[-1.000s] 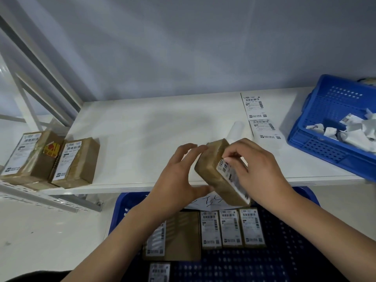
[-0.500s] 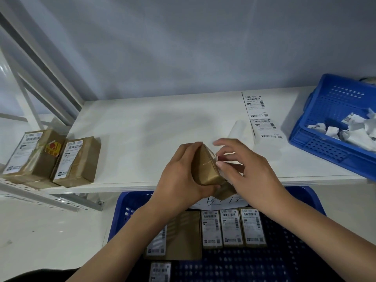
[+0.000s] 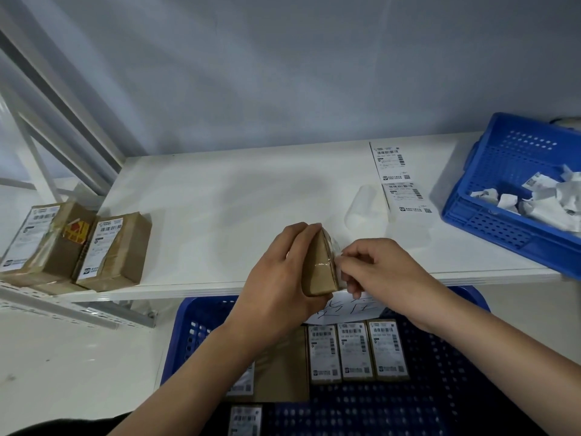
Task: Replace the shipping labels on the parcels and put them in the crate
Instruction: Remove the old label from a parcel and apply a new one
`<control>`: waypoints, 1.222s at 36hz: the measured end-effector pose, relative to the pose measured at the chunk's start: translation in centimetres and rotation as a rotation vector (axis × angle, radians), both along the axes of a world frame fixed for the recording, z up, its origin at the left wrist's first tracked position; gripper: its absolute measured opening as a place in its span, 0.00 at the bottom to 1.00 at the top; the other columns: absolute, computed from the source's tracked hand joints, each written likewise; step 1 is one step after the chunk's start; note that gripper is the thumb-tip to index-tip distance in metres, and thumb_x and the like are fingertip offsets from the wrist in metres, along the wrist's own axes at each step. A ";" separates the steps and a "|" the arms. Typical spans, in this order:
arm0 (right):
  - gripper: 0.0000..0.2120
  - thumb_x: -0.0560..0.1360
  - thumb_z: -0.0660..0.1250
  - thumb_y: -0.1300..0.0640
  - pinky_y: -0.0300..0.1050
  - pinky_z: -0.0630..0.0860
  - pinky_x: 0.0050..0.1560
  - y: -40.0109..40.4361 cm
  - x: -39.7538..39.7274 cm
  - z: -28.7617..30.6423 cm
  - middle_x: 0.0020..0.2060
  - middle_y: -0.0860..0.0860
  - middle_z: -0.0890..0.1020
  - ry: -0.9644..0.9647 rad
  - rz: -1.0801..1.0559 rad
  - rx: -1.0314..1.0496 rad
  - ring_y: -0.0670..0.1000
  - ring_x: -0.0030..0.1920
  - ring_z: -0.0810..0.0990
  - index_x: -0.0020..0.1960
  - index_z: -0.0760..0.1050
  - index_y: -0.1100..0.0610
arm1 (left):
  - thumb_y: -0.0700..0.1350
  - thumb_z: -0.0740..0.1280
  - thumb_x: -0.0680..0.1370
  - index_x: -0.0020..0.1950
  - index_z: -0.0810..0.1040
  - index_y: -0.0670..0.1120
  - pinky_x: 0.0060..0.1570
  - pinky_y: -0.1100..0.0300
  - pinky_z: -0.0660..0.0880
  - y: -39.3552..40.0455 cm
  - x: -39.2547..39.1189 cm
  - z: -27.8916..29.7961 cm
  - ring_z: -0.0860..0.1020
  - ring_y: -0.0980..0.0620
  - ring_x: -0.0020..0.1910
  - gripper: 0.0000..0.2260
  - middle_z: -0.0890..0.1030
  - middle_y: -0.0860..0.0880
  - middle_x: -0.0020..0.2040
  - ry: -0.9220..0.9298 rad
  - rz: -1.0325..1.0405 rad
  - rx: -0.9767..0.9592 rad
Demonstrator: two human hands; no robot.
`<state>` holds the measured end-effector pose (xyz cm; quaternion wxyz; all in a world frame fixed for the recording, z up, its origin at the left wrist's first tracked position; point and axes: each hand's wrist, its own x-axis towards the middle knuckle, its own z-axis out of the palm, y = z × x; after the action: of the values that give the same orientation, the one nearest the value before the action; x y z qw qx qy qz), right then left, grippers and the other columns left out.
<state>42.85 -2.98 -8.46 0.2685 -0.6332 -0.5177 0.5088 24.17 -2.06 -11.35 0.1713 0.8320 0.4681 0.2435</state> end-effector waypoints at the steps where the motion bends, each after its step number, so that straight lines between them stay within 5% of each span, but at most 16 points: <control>1: 0.10 0.80 0.65 0.55 0.48 0.79 0.43 0.0 0.1 0.0 0.31 0.51 0.82 -0.050 0.021 0.000 0.46 0.32 0.80 0.42 0.81 0.55 | 0.51 0.81 0.67 0.78 0.65 0.47 0.59 0.63 0.76 -0.1 0.0 -0.1 0.71 0.55 0.66 0.44 0.68 0.53 0.71 0.013 -0.007 -0.002; 7: 0.14 0.78 0.62 0.57 0.45 0.73 0.39 0.0 0.1 0.5 0.27 0.52 0.76 -0.030 0.024 -0.085 0.49 0.29 0.74 0.35 0.75 0.59 | 0.51 0.81 0.67 0.79 0.64 0.51 0.58 0.67 0.72 -0.4 0.0 -0.1 0.71 0.55 0.65 0.44 0.67 0.54 0.71 0.028 -0.041 0.013; 17: 0.15 0.74 0.64 0.57 0.49 0.68 0.39 0.2 -0.4 0.7 0.25 0.50 0.73 0.069 -0.158 0.027 0.49 0.29 0.70 0.29 0.77 0.54 | 0.53 0.81 0.67 0.72 0.70 0.57 0.51 0.56 0.82 0.4 -0.3 0.6 0.73 0.54 0.62 0.36 0.67 0.54 0.70 -0.059 -0.073 0.019; 26: 0.15 0.74 0.63 0.56 0.48 0.63 0.39 0.2 -0.9 0.7 0.29 0.54 0.70 -0.004 -0.203 0.112 0.50 0.32 0.68 0.40 0.72 0.70 | 0.63 0.75 0.67 0.69 0.72 0.57 0.50 0.70 0.76 0.6 -0.5 1.0 0.73 0.60 0.56 0.32 0.69 0.55 0.65 -0.115 -0.069 0.000; 40: 0.15 0.73 0.62 0.56 0.48 0.64 0.40 -0.3 -1.6 0.4 0.29 0.52 0.68 0.050 -0.234 0.082 0.50 0.34 0.67 0.37 0.69 0.69 | 0.62 0.80 0.64 0.67 0.68 0.61 0.50 0.79 0.69 -0.2 -1.6 0.4 0.69 0.66 0.61 0.36 0.66 0.63 0.61 -0.138 0.031 -0.076; 44: 0.13 0.73 0.62 0.56 0.49 0.66 0.41 -0.2 -1.9 0.3 0.29 0.52 0.69 0.091 -0.271 0.051 0.50 0.34 0.68 0.32 0.71 0.61 | 0.61 0.81 0.63 0.66 0.67 0.62 0.49 0.78 0.70 -0.2 -2.0 0.3 0.69 0.67 0.60 0.36 0.68 0.61 0.60 -0.145 0.057 -0.095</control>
<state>40.94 -3.20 -8.16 0.3738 -0.6668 -0.4273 0.4828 22.20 -2.24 -11.01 0.2367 0.7895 0.4891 0.2853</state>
